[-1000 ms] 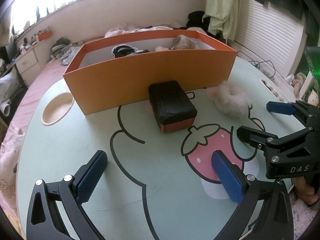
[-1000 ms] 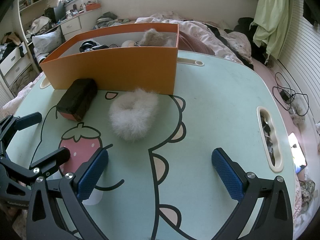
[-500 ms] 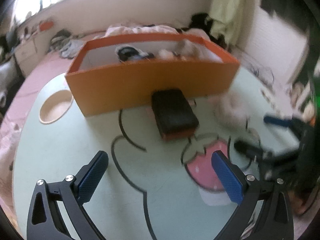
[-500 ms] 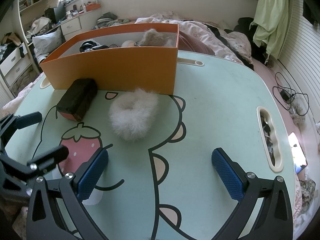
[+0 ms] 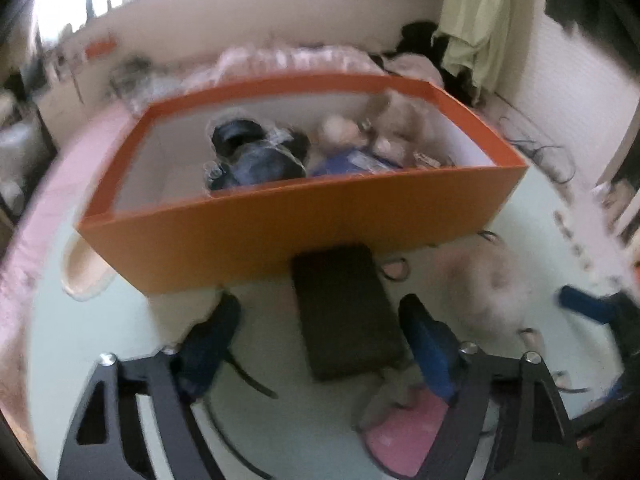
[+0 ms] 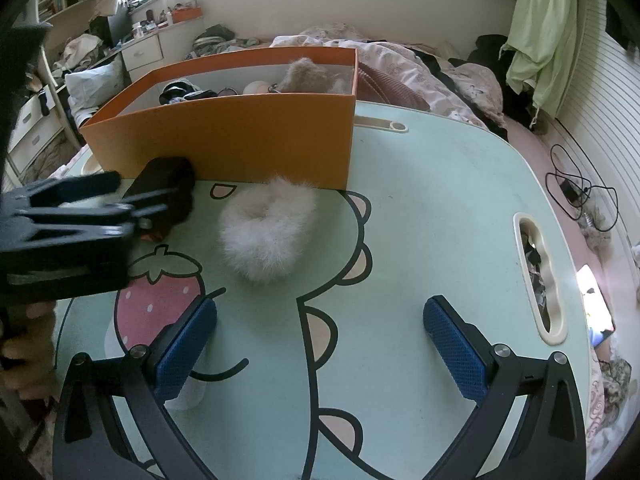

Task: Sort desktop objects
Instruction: 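Grasp the black rectangular pouch with the left gripper, then lift the black pouch while the right gripper grasps the white fluffy ring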

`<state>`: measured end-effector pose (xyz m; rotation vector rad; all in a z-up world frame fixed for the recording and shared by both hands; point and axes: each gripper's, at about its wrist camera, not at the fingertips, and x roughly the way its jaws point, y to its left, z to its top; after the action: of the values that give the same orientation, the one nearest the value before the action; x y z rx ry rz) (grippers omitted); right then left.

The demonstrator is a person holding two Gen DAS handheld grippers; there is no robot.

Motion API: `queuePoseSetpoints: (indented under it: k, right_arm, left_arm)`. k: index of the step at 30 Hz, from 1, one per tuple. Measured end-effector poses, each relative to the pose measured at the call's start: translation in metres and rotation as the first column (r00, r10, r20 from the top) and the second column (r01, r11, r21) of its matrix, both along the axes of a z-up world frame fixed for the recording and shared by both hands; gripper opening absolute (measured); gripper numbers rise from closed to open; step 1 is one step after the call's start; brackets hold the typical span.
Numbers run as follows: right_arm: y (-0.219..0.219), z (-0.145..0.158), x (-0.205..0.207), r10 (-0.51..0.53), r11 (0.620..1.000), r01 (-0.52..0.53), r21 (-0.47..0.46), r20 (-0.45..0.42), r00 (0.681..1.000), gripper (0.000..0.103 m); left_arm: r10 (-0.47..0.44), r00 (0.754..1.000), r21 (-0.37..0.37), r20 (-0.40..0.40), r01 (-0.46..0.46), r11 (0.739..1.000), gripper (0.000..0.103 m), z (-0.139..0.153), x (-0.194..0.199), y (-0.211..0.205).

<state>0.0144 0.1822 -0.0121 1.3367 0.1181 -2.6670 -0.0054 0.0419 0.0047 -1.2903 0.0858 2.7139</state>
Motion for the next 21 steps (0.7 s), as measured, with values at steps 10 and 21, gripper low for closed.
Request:
queuePoseSetpoints:
  k: [10, 21]
  right_arm:
    - [0.000, -0.001, 0.000, 0.000, 1.000, 0.000, 0.002, -0.001, 1.000, 0.103]
    - [-0.008, 0.008, -0.010, 0.011, 0.999, -0.008, -0.049, 0.050, 0.999, 0.103]
  left_arm:
    - [-0.095, 0.995, 0.064, -0.041, 0.097, 0.993, 0.038, 0.007, 0.037, -0.020]
    - [-0.086, 0.988, 0.074, -0.127, 0.096, 0.993, 0.037, 0.033, 0.053, -0.046]
